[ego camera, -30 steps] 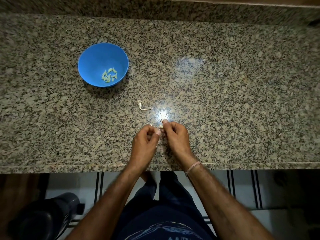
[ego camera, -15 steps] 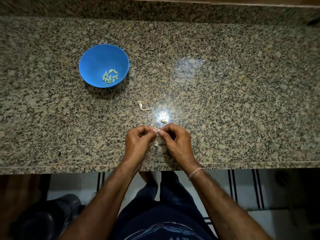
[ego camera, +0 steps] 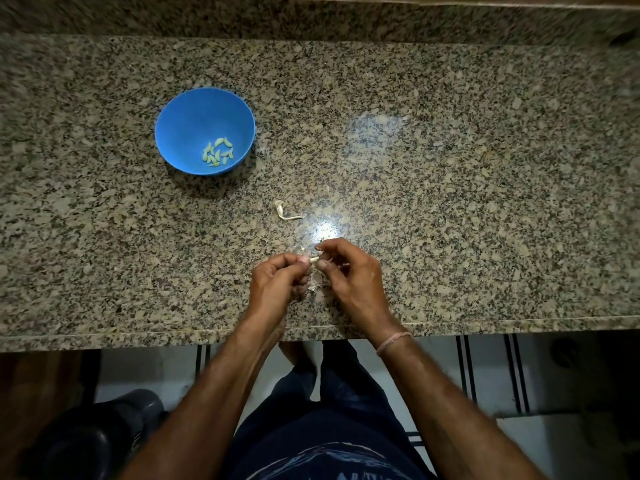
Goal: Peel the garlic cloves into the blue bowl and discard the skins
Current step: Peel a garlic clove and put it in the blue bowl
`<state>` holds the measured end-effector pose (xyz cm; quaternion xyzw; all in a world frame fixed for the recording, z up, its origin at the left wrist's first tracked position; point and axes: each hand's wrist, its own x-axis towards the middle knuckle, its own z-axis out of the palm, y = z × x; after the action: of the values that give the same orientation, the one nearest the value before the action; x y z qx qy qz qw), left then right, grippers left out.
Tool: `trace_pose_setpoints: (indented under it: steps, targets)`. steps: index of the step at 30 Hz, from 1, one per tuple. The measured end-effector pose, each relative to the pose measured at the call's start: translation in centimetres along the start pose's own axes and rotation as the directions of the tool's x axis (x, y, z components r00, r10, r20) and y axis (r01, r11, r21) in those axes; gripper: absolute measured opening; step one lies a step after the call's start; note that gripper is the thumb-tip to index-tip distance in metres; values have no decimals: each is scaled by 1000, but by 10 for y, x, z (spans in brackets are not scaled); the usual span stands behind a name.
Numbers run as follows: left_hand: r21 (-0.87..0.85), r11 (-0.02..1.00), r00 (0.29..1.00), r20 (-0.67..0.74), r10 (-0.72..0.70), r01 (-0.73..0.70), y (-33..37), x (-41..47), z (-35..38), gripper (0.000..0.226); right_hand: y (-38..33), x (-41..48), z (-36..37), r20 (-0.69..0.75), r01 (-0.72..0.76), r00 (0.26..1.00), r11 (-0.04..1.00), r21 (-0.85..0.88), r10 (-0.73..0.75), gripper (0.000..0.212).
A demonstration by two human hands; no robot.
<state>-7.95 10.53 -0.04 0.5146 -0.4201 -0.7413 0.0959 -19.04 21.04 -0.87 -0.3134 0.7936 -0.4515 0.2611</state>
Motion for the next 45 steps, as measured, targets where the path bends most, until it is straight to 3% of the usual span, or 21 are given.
trace_pose_setpoints:
  steps: [3, 5, 8, 10, 13, 15, 19, 21, 27, 36, 40, 42, 45]
  targets:
    - [26, 999, 1000, 8, 21, -21, 0, 0, 0, 15, -4, -1, 1, 28, -127, 992, 957, 260, 124, 11]
    - [201, 971, 991, 18, 129, -130, -1, -3, 0, 16, -3, -2, 3, 18, -171, 985, 934, 314, 174, 5]
    - [572, 726, 914, 116, 389, -382, -2, -4, -2, 19, -2, -1, 3, 23, -226, 973, 915, 336, 232, 7]
    - [603, 682, 902, 169, 398, -414, -1, -5, -1, 22, -3, -1, 3, 23, -227, 973, 921, 316, 231, 11]
    - [343, 916, 978, 99, 182, -206, -2, -6, 8, 28, -5, 0, 4, 6, -193, 981, 955, 226, 196, 12]
    - [180, 981, 995, 79, 54, -68, -2, -8, 12, 29, -6, 0, 5, -17, -140, 990, 983, 121, 143, 13]
    - [346, 912, 974, 125, 189, -222, -2, -5, 13, 40, -17, 0, 5, -6, -184, 982, 974, 129, 187, 27]
    - [326, 916, 971, 131, 202, -234, 0, -3, 14, 48, -21, -2, 6, 14, -246, 968, 949, 198, 249, 32]
    - [412, 873, 965, 111, 237, -261, -10, -4, 15, 27, -21, -1, 12, 68, -335, 941, 890, 310, 330, 38]
    - [315, 906, 958, 40, 284, -282, 0, -5, 3, 16, -20, 0, 7, 15, -238, 970, 941, 239, 241, 28]
    - [104, 982, 986, -27, 164, -161, -4, 1, 0, 12, -9, 1, 5, 52, -268, 963, 904, 333, 266, 7]
    - [-20, 994, 994, -26, 109, -109, -7, 3, -2, 9, -9, -1, 3, 60, -249, 968, 895, 371, 245, 8]
    - [-41, 994, 995, -29, 98, -99, -9, 4, -1, 9, -13, -2, 2, 67, -231, 972, 884, 408, 223, 9]
